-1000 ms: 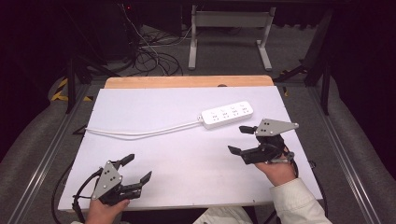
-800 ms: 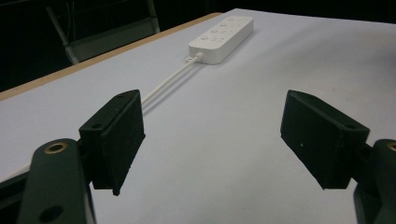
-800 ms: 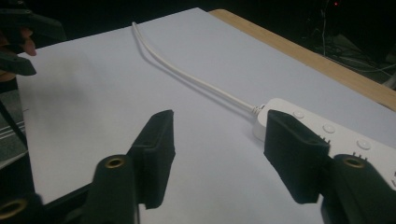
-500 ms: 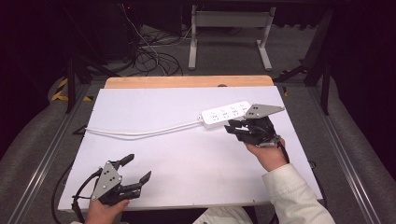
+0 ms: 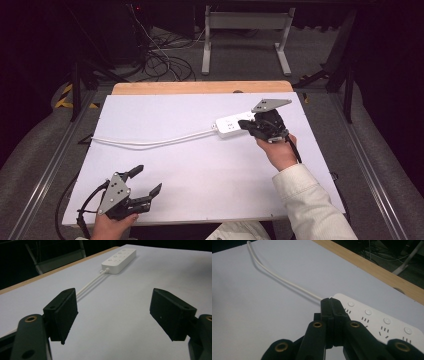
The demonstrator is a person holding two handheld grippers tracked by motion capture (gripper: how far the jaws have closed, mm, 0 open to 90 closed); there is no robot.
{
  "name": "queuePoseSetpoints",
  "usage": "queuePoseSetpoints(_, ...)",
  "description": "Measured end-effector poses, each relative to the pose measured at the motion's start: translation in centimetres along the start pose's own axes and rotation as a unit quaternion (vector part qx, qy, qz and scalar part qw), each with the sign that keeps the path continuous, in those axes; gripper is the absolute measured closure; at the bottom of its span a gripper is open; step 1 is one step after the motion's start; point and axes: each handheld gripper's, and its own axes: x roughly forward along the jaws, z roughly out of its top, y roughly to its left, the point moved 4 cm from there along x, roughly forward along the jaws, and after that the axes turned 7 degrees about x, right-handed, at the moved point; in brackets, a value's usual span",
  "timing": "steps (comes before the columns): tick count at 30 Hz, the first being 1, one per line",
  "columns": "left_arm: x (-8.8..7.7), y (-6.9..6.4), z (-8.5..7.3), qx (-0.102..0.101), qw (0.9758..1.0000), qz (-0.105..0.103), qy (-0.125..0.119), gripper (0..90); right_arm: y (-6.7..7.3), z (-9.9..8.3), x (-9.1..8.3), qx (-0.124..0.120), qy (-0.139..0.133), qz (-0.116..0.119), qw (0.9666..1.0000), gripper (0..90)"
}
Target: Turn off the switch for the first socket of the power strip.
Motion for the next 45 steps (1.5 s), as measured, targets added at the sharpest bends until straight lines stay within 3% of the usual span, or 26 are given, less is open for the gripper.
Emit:
queuePoseSetpoints(6, 0.0, 0.1, 0.0, 0.0, 1.0, 0.001, 0.001, 22.7, -0.6, 0.8, 1.5, 0.0, 0.003, -0.008, 1.0, 90.0)
queuePoseSetpoints(16, -0.1, 0.4, -0.2, -0.012, 0.9999, 0.003, 0.002, 22.8, -2.2, 1.2, 5.0, 0.019, 0.023, -0.031, 0.9991, 90.0)
queuePoseSetpoints(28, -0.1, 0.5, -0.3, -0.016, 0.9999, 0.002, 0.002, 22.7, -4.0, 0.6, 8.4, 0.03, 0.036, -0.068, 0.9966, 90.0)
queuePoseSetpoints(40, -0.1, 0.6, -0.3, -0.014, 0.9999, 0.003, 0.005, 22.9, -5.0, -0.5, 11.3, 0.042, 0.062, -0.082, 0.9938, 90.0)
queuePoseSetpoints(45, 0.0, 0.6, -0.4, -0.014, 0.9999, 0.002, 0.005, 22.9, -5.3, -0.7, 12.1, 0.045, 0.059, -0.082, 0.9939, 90.0)
